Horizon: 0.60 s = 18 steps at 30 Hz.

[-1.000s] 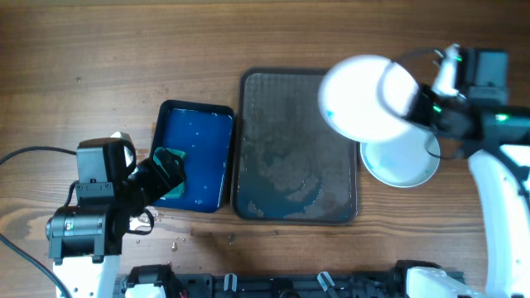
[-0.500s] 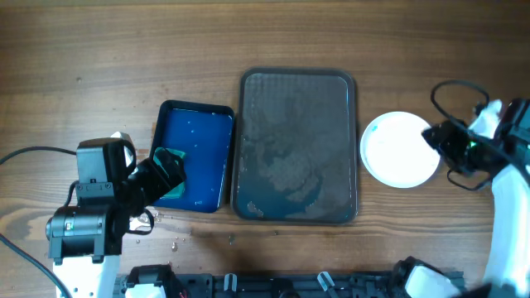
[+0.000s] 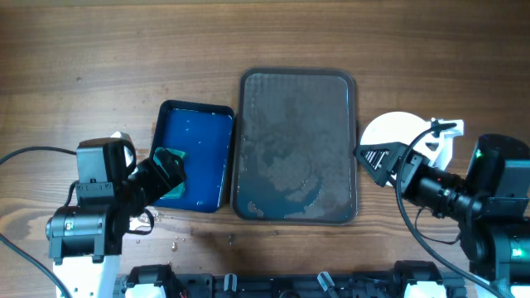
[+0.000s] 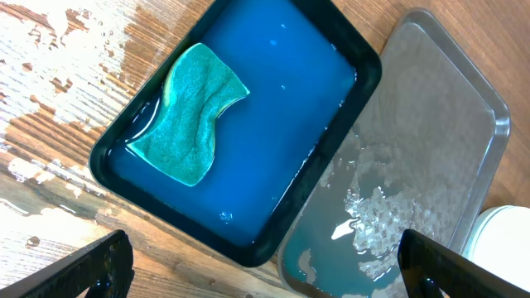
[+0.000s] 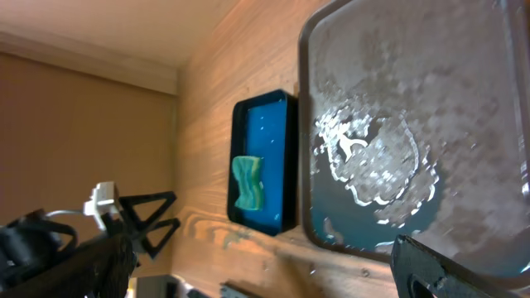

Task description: Clean dirty plates on tray and stack at the side

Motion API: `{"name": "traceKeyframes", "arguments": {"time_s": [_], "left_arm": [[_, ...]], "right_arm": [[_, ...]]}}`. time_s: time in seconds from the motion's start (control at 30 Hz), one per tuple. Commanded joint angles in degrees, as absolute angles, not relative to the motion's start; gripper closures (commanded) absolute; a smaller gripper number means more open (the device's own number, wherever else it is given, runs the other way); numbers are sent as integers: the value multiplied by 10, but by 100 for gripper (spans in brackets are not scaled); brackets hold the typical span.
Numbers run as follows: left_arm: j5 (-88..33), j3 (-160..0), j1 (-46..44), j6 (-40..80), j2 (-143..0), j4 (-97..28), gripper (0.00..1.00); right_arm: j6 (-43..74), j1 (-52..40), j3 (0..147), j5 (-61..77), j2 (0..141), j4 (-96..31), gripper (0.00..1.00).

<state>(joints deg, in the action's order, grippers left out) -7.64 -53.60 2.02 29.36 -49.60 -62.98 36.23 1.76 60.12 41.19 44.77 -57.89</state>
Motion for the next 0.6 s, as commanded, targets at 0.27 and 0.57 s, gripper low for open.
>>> {"name": "traceKeyframes", "arguments": {"time_s": [0.27, 0.57], "left_arm": [[-85, -543, 24, 287, -497, -628, 0], [-85, -543, 24, 287, -497, -628, 0]], "right_arm": [[567, -17, 410, 136, 212, -568, 0], [227, -17, 150, 105, 2, -232, 0]]}}
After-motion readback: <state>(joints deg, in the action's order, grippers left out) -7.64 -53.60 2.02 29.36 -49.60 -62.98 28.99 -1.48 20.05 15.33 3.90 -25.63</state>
